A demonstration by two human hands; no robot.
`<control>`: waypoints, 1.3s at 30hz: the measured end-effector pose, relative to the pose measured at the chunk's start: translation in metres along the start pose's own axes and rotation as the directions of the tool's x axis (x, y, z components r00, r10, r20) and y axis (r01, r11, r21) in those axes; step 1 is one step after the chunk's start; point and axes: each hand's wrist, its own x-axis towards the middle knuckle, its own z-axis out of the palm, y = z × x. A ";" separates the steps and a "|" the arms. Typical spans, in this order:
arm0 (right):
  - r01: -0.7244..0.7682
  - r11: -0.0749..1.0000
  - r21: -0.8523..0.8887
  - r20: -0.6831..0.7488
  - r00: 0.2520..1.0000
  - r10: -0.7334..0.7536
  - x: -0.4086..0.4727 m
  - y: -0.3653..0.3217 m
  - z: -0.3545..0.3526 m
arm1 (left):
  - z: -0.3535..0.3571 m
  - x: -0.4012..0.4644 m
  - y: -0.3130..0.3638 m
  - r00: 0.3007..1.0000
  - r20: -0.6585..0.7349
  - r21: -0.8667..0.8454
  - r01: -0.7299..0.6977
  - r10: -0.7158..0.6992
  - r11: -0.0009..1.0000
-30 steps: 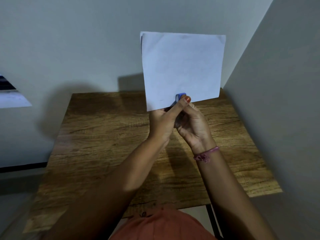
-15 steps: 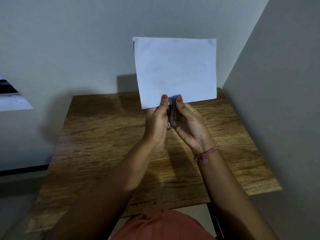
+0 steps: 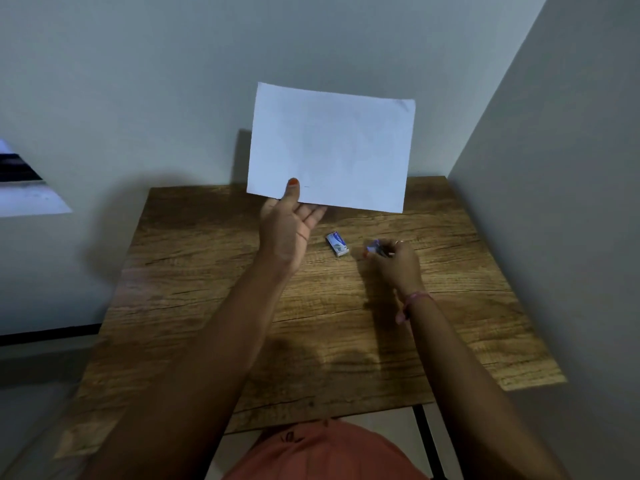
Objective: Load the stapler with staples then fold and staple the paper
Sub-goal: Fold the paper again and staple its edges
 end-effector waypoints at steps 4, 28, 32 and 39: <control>0.001 0.921 -0.389 -0.076 0.997 -0.033 0.011 0.016 0.006 | -0.006 0.001 0.002 1.000 -0.023 0.050 0.020 -0.019 0.999; 0.029 0.901 0.434 0.485 0.835 -0.260 0.003 -0.088 -0.075 | -0.030 0.019 0.050 0.924 0.222 0.701 0.072 -0.312 0.709; 0.038 0.882 0.470 0.459 0.843 -0.281 0.003 -0.085 -0.071 | -0.039 0.021 0.048 0.924 0.237 0.673 0.067 -0.301 0.736; 0.045 0.884 0.465 0.488 0.820 -0.298 0.005 -0.084 -0.071 | -0.043 0.026 0.047 0.878 0.307 0.604 0.119 -0.368 0.788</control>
